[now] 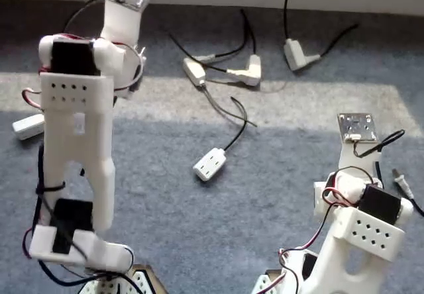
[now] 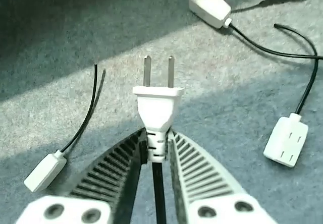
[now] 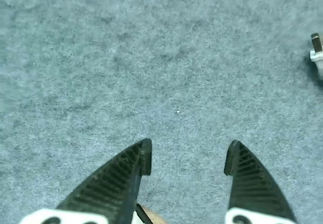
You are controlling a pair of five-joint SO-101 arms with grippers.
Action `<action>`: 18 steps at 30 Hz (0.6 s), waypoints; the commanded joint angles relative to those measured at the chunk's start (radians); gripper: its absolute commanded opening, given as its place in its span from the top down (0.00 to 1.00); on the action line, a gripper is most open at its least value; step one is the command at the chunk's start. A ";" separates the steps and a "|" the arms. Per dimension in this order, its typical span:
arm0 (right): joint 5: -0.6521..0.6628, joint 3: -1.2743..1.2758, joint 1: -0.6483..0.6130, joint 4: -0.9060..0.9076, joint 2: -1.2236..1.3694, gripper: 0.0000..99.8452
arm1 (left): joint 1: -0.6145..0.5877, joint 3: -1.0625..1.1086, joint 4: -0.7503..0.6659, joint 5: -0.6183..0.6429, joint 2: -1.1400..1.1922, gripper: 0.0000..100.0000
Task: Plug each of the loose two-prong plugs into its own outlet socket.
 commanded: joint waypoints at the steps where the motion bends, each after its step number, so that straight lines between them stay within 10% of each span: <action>1: -0.066 0.042 0.004 -0.068 -0.012 0.76 | 0.088 0.404 -0.284 0.107 -0.335 0.99; 18: -0.075 0.340 -0.124 -0.386 -0.012 0.76 | 0.418 1.830 -1.336 0.187 -1.380 0.99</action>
